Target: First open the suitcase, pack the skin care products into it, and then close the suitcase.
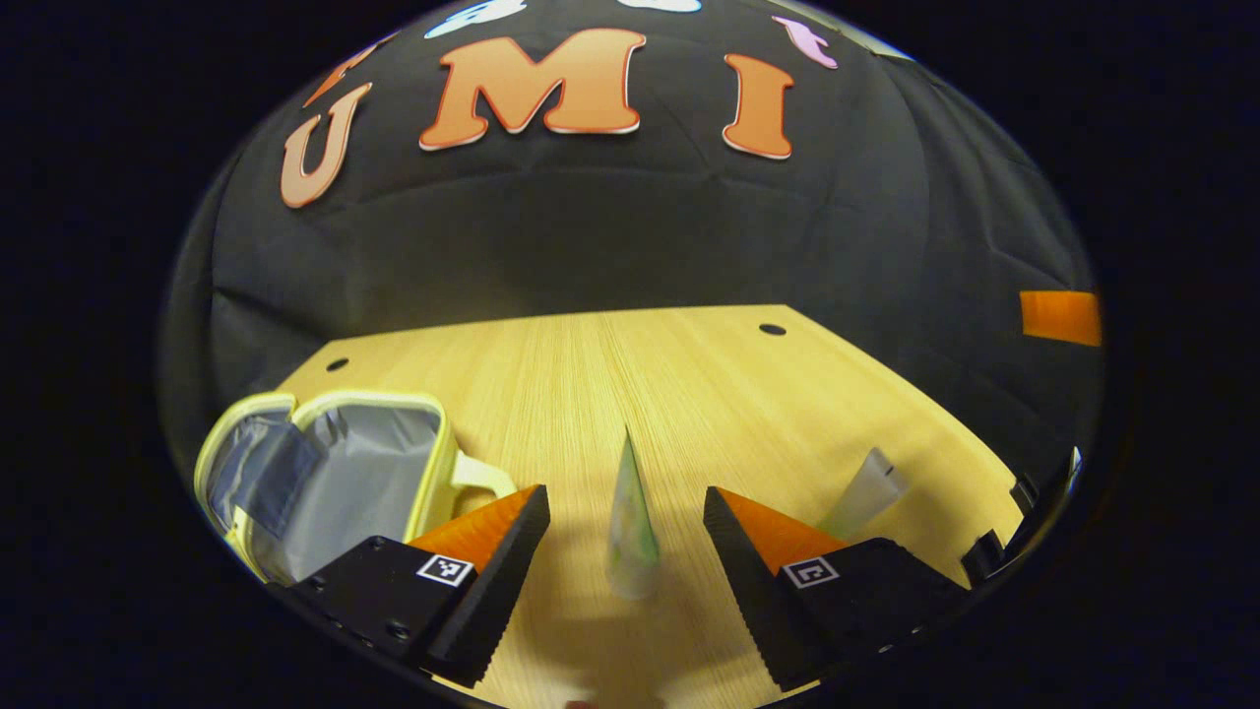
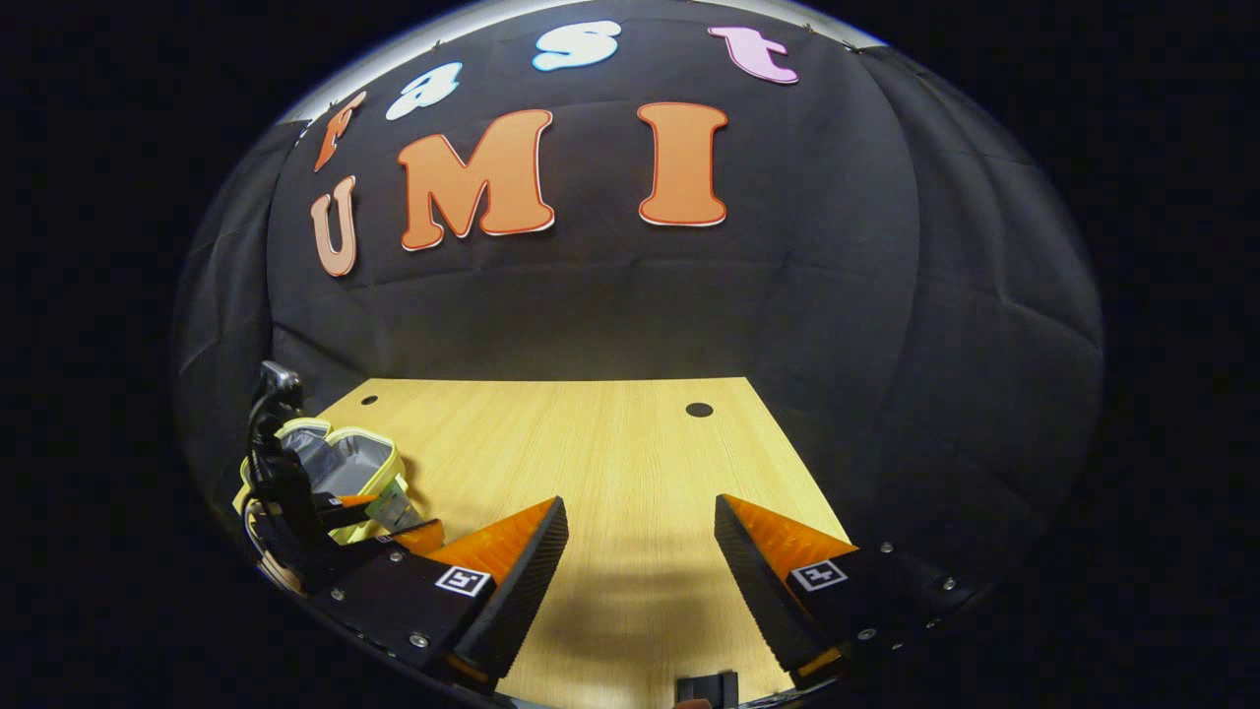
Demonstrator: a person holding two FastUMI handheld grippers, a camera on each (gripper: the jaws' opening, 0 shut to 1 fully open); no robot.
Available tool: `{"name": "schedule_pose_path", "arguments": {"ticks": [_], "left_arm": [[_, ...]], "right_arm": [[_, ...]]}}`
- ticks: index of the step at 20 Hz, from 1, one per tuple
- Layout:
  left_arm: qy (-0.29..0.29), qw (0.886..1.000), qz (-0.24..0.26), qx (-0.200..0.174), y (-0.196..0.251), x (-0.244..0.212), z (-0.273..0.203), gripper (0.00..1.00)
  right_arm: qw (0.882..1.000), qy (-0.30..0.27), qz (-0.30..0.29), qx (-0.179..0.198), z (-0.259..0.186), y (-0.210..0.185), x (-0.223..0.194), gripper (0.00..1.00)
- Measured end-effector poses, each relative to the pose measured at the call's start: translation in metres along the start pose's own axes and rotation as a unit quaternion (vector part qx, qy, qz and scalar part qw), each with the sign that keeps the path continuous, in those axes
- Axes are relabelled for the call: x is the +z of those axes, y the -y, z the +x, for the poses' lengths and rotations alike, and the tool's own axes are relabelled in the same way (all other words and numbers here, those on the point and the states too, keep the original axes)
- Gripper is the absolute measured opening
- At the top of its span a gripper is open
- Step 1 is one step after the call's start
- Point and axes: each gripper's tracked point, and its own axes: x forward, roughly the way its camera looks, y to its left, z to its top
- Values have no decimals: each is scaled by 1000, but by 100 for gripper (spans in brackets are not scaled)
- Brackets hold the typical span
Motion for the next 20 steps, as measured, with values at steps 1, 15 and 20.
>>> {"name": "schedule_pose_path", "arguments": {"ticks": [1, 15, 20], "left_arm": [[-8, 1000, -1, -4, 2, -8, 6, 98], [-12, 1000, 16, 23, -11, -9, 26, 30], [-25, 999, -6, -29, -7, 18, -11, 28]], "right_arm": [[1000, -2, -2, -1, 2, 1, -2, 95], [1000, -22, 6, 9, 2, -20, -15, 95], [1000, -2, 17, 21, -2, -49, -5, 95]]}}
